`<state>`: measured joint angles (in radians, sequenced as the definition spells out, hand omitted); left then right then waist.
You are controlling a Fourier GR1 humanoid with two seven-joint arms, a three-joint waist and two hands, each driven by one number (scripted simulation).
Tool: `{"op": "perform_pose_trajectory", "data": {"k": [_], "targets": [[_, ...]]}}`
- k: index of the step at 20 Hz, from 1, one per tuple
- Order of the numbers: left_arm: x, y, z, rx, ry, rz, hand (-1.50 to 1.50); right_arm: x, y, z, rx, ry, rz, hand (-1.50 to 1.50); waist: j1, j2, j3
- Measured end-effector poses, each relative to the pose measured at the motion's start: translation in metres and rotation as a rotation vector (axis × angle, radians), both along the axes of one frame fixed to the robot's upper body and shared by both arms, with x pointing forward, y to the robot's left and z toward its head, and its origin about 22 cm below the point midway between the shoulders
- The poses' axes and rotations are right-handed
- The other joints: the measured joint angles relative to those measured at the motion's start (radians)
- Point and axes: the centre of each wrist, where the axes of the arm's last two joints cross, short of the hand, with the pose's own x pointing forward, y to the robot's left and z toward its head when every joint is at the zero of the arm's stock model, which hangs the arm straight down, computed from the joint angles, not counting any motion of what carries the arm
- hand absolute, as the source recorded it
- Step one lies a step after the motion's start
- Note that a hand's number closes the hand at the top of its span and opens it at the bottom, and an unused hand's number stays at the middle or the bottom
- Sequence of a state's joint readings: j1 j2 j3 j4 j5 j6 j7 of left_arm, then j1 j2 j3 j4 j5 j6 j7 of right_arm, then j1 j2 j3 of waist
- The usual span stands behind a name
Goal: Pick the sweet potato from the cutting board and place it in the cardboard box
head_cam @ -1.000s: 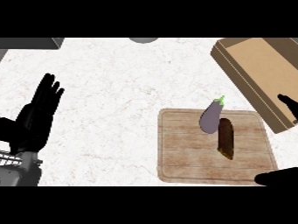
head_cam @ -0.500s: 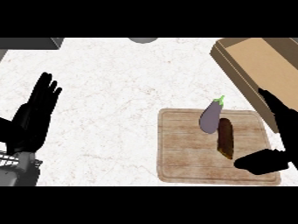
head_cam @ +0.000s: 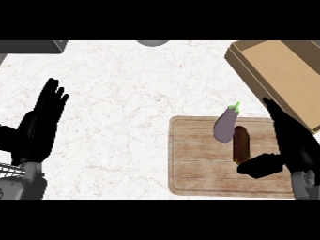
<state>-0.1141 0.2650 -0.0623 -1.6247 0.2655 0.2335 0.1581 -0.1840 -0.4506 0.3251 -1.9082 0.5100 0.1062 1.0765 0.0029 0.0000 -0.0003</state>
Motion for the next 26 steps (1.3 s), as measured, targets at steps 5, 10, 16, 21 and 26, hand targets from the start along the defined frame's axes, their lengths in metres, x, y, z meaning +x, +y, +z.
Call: {"op": "perform_pose_trajectory", "data": {"k": [5,10,16,21,26], "targets": [[0.001,-0.007,0.004,0.002,0.005,0.009,0.00,-0.001,-0.002,-0.006,0.003,-0.003,-0.026,-1.50,-0.003,0.000,0.000],[0.001,-0.002,0.005,0.000,0.002,0.006,0.00,0.005,0.011,-0.019,0.011,0.006,-0.027,-1.50,-0.002,0.000,0.000],[-0.002,-0.003,0.003,-0.002,0.004,0.005,0.00,0.006,0.012,-0.035,-0.015,0.039,-0.051,-1.50,-0.002,0.000,0.000],[-0.002,0.001,-0.002,-0.003,0.003,0.009,0.00,0.012,0.012,-0.046,-0.044,0.062,-0.070,-1.50,-0.002,0.000,0.000],[0.002,0.007,0.002,-0.007,0.004,0.008,0.00,0.011,0.010,-0.051,-0.045,0.077,-0.079,-1.50,-0.003,0.000,0.000]]}}
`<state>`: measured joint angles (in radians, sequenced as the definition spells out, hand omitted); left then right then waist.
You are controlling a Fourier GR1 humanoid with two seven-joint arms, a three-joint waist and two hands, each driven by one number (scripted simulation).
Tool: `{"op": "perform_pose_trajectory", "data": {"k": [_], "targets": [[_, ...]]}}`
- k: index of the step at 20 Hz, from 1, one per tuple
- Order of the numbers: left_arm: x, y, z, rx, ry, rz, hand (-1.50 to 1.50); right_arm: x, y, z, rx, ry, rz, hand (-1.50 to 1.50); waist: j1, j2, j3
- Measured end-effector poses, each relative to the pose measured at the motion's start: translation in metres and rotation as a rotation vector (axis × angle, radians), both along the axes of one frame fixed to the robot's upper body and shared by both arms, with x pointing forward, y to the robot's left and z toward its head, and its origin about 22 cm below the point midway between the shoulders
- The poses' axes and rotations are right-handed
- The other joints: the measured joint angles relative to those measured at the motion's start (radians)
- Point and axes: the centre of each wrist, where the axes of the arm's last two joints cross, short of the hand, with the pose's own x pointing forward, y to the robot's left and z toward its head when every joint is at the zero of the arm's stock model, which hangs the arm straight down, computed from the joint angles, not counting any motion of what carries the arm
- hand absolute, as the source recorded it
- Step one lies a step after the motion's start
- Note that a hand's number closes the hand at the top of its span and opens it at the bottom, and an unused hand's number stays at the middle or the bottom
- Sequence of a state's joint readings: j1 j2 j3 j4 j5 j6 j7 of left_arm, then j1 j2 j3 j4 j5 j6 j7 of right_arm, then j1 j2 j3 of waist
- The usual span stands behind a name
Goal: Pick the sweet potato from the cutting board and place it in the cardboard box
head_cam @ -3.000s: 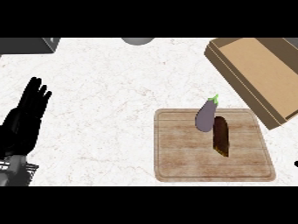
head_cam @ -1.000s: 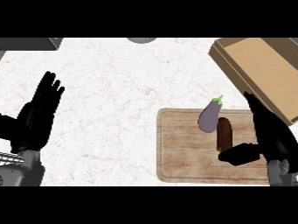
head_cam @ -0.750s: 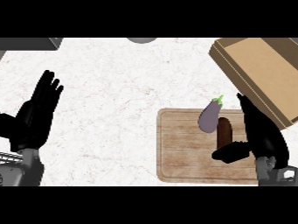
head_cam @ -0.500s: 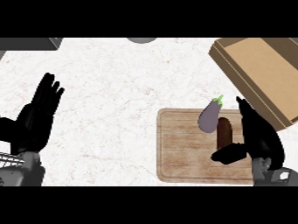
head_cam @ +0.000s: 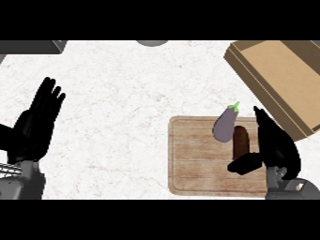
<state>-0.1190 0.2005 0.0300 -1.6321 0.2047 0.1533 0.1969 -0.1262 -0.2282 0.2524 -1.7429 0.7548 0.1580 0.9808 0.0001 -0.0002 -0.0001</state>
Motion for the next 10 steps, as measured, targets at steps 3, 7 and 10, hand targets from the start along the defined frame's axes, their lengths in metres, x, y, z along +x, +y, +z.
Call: {"op": "perform_pose_trajectory", "data": {"k": [3,7,10], "targets": [[-0.004,-0.005,-0.006,0.006,0.002,-0.003,0.00,0.005,0.001,-0.001,0.007,0.004,-0.001,-1.50,0.001,0.000,0.000],[-0.003,-0.007,0.001,0.007,0.000,-0.001,0.00,0.008,-0.001,-0.013,0.003,0.024,0.001,-1.50,0.001,0.000,0.000],[0.000,-0.005,0.000,0.007,-0.001,-0.001,0.00,0.009,-0.002,-0.017,0.009,0.037,-0.001,-1.50,0.000,0.000,0.000]]}}
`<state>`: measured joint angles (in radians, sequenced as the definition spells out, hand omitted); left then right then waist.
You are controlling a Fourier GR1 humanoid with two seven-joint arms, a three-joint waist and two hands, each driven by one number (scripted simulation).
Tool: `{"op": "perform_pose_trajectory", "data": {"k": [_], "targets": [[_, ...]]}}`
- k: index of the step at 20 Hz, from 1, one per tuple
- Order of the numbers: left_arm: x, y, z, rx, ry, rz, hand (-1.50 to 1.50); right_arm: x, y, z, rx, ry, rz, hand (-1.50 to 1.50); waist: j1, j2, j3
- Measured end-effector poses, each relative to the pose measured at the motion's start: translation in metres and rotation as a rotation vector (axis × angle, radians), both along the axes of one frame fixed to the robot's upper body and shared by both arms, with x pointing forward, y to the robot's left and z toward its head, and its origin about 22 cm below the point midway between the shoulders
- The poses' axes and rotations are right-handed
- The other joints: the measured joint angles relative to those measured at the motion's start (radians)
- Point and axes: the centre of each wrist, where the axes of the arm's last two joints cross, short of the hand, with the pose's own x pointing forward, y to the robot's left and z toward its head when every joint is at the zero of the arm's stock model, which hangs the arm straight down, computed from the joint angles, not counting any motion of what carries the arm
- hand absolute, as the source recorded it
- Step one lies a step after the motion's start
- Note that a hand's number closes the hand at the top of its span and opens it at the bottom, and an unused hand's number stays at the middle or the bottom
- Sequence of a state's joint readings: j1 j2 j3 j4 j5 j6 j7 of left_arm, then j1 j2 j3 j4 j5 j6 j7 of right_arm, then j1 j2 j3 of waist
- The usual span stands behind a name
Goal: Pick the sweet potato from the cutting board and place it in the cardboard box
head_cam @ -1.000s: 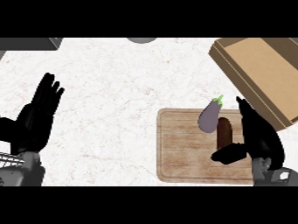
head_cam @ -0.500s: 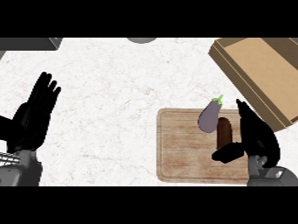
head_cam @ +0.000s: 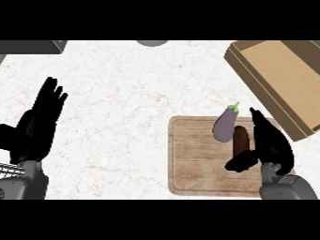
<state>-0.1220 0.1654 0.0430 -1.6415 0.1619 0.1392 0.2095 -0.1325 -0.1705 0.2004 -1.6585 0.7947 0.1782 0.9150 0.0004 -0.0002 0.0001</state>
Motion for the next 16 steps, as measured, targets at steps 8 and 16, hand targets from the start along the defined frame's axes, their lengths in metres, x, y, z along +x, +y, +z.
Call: {"op": "perform_pose_trajectory", "data": {"k": [8,16], "targets": [[-0.007,0.002,0.002,0.006,-0.005,-0.001,0.00,0.001,-0.001,-0.022,-0.001,0.024,-0.001,-1.50,0.000,0.000,0.000],[-0.005,0.003,0.002,0.003,-0.007,0.004,0.00,0.002,-0.002,-0.024,-0.018,0.025,0.011,1.50,0.000,0.000,0.000]]}}
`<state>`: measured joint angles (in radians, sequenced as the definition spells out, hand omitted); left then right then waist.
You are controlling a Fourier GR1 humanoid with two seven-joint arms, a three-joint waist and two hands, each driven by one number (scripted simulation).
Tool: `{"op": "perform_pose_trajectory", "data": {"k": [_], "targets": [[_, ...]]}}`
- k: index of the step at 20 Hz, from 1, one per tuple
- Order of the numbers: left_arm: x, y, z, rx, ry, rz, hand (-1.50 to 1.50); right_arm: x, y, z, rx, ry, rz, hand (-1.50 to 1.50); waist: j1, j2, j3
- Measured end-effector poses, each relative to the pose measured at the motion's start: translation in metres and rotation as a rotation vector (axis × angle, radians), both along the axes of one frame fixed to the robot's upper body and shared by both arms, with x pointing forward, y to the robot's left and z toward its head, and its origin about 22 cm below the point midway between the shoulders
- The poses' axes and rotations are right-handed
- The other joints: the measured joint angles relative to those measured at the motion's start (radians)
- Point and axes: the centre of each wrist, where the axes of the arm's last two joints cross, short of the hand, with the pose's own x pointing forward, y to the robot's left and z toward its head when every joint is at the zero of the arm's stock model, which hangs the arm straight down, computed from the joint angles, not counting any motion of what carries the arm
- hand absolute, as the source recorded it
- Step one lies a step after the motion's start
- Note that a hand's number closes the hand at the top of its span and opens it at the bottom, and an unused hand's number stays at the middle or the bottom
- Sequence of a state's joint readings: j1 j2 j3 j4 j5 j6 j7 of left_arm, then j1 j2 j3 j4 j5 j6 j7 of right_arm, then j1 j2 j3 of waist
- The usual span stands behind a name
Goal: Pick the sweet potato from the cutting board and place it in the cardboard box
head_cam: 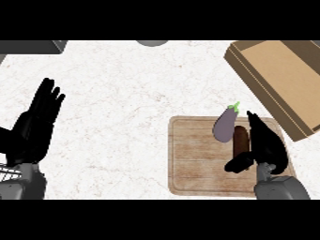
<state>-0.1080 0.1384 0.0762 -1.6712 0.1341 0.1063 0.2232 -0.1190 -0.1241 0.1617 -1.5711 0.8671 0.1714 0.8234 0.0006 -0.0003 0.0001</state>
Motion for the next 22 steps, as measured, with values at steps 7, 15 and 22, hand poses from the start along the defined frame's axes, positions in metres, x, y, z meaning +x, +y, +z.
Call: {"op": "perform_pose_trajectory", "data": {"k": [7,15,22], "targets": [[-0.001,-0.002,-0.002,-0.001,0.009,-0.006,0.00,0.000,0.001,-0.002,-0.078,-0.045,0.079,1.50,0.000,-0.002,-0.002],[-0.001,-0.008,-0.003,-0.007,0.011,-0.018,0.00,0.005,0.025,0.000,-0.147,-0.115,0.262,1.50,0.007,0.000,-0.001],[0.005,-0.014,0.001,-0.003,0.006,-0.036,0.00,0.008,0.098,0.013,-0.138,-0.248,0.781,1.50,0.030,0.004,0.000]]}}
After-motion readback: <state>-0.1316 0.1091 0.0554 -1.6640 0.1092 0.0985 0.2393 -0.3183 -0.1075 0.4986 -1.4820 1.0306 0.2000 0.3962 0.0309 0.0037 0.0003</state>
